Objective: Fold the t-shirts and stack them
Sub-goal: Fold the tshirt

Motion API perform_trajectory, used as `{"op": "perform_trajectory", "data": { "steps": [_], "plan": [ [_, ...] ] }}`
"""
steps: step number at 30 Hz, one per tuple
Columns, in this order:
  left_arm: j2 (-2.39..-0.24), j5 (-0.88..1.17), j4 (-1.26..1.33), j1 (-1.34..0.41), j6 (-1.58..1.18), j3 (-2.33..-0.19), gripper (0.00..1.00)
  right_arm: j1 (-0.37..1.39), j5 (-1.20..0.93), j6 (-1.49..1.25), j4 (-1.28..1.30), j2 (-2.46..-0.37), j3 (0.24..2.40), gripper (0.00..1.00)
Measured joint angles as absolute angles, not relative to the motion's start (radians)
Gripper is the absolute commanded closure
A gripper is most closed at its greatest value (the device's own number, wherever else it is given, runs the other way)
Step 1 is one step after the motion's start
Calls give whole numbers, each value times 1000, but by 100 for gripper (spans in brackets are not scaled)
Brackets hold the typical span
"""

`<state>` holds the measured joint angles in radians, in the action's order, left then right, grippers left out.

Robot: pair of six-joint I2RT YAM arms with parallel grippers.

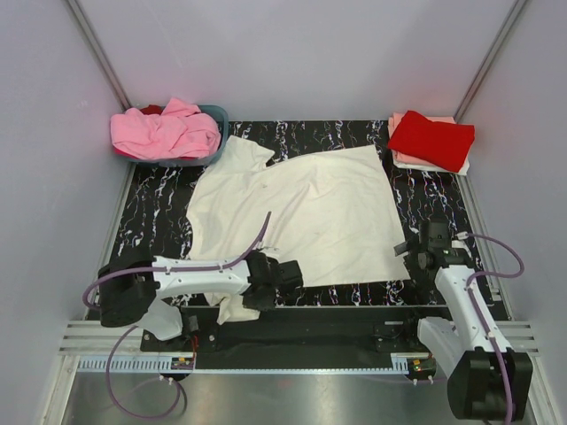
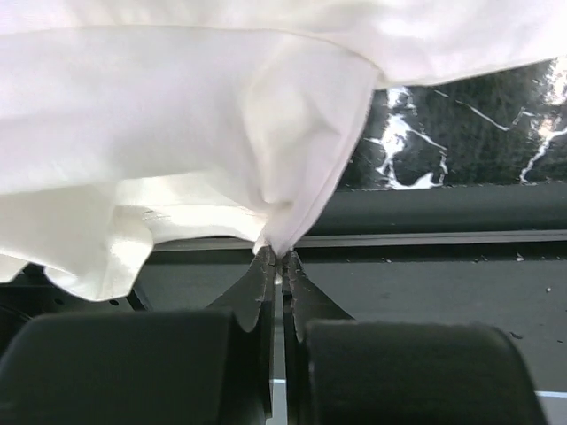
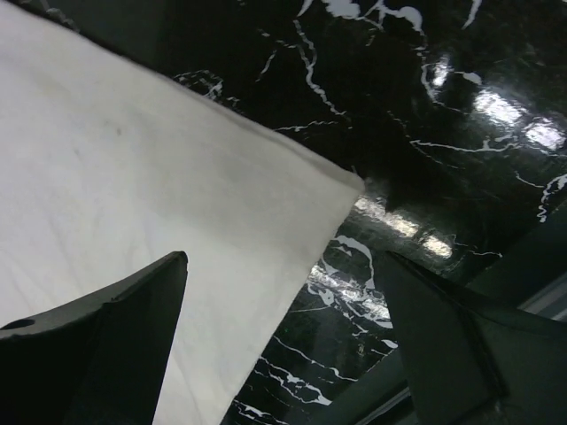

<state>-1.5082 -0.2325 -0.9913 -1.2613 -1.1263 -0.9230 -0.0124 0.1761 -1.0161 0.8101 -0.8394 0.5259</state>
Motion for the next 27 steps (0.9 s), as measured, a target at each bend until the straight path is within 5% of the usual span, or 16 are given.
{"op": "perform_trajectory", "data": {
  "steps": [9,13,14,19,27],
  "plan": [
    [-1399,-232,-959,-1207,-1124,-859,98,-89,197,-1084,776,-949,496,20],
    [-1364,-232,-945,-1193,-1119,-826,98,-109,187,-1081,719,-1033,493,44],
    [-1354,-231,-944,-1187,-1117,-818,97,-114,178,-1073,707,-1059,494,62],
    [-1322,-231,-927,-1161,-1107,-787,98,-142,115,-1032,611,-1124,501,97],
    [-1297,-227,-930,-1158,-1105,-775,100,-151,86,-1001,607,-1066,483,100]
  ]
}}
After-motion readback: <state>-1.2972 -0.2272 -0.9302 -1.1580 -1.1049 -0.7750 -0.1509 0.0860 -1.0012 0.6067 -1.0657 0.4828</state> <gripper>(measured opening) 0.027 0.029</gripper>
